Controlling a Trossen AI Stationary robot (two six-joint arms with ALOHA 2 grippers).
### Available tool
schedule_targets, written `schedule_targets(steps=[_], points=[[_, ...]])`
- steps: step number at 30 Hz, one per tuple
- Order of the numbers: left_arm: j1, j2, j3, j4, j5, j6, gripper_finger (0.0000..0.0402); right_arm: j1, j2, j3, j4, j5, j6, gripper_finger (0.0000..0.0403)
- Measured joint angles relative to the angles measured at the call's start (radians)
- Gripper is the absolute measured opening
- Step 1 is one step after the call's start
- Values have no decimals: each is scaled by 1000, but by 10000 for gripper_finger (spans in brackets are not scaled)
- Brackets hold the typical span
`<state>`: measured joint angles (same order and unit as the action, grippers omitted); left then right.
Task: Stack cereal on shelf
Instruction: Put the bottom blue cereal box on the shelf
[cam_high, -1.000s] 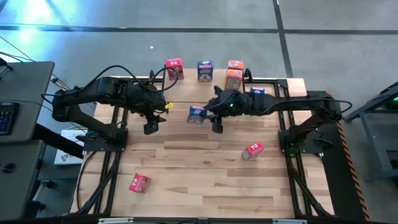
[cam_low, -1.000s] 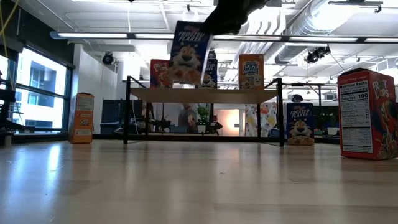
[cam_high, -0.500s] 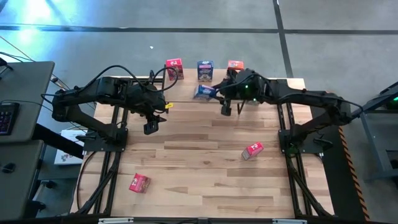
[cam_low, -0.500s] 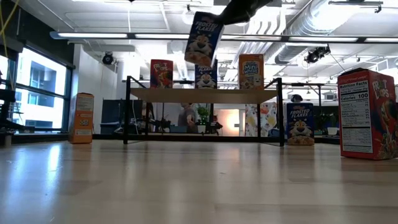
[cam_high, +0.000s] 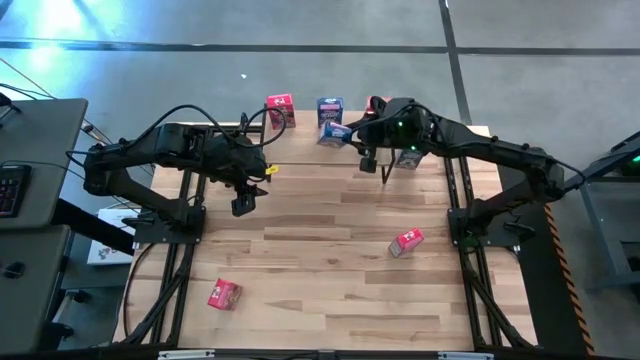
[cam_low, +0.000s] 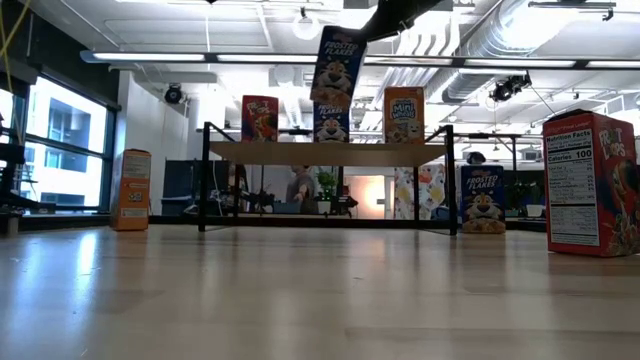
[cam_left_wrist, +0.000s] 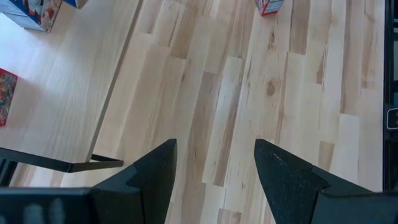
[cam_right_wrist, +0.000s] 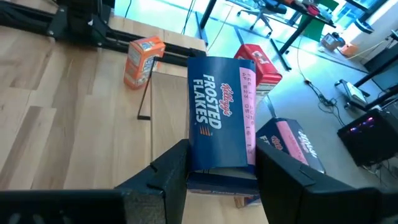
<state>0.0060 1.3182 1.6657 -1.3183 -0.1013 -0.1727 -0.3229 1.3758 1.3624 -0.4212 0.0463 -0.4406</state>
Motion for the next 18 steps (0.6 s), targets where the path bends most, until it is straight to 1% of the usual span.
schedule_targets(steps=[4, 8, 18], points=[[0, 0, 0, 0, 0, 18, 205, 0, 5, 55, -38, -2, -9, 152], [0, 0, 0, 0, 0, 35, 205, -6, 29, 152, -110, -8, -13, 152], [0, 0, 0, 0, 0, 35, 205, -69, 192, 442, -365, -132, -70, 152]])
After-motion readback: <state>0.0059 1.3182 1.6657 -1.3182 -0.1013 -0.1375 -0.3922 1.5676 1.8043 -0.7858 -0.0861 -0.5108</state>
